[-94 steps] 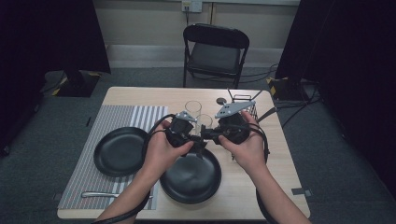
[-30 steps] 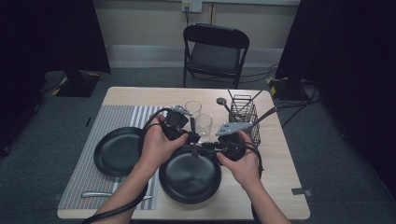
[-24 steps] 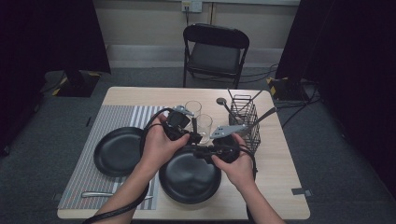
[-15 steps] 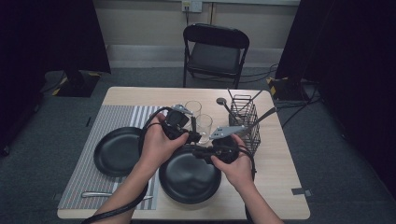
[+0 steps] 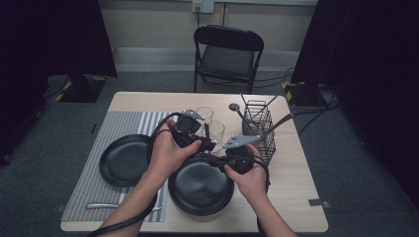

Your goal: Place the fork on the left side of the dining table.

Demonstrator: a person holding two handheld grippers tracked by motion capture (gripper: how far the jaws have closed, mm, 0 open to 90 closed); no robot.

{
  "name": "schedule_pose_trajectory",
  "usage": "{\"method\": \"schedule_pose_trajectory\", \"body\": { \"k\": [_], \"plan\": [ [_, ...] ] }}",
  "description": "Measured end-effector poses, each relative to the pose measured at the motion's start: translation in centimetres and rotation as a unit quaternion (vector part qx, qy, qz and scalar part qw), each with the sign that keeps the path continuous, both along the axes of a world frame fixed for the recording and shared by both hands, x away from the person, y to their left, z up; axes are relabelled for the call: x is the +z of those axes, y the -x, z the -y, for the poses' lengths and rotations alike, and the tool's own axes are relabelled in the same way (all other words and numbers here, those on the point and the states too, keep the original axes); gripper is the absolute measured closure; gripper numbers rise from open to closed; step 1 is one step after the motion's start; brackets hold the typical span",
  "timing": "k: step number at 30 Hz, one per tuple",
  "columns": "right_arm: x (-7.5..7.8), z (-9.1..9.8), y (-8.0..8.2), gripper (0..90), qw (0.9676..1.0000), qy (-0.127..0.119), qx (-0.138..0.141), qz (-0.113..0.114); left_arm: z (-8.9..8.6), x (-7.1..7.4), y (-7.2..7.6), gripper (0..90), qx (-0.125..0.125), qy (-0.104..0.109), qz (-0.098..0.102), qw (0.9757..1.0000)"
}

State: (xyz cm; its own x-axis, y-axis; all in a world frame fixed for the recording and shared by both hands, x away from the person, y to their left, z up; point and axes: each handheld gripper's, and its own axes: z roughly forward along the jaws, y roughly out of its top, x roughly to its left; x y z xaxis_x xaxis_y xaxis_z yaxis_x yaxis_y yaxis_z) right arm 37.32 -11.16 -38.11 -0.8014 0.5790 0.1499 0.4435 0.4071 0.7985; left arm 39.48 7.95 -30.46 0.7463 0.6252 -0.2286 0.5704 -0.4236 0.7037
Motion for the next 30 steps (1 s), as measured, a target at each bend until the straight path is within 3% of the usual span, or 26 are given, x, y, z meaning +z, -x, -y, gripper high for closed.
{"method": "schedule_pose_trajectory", "body": {
  "k": [14,30],
  "plan": [
    [0.0,0.3,0.2,88.6,0.9992,0.027,-0.014,0.027,-0.6,1.3,-0.1,70.0,0.025,0.016,-0.004,0.9996],
    [-0.7,-0.1,0.3,88.6,0.9988,0.040,-0.010,0.025,-1.0,2.9,-0.6,72.4,0.040,0.017,0.007,0.9990]
  ]
}}
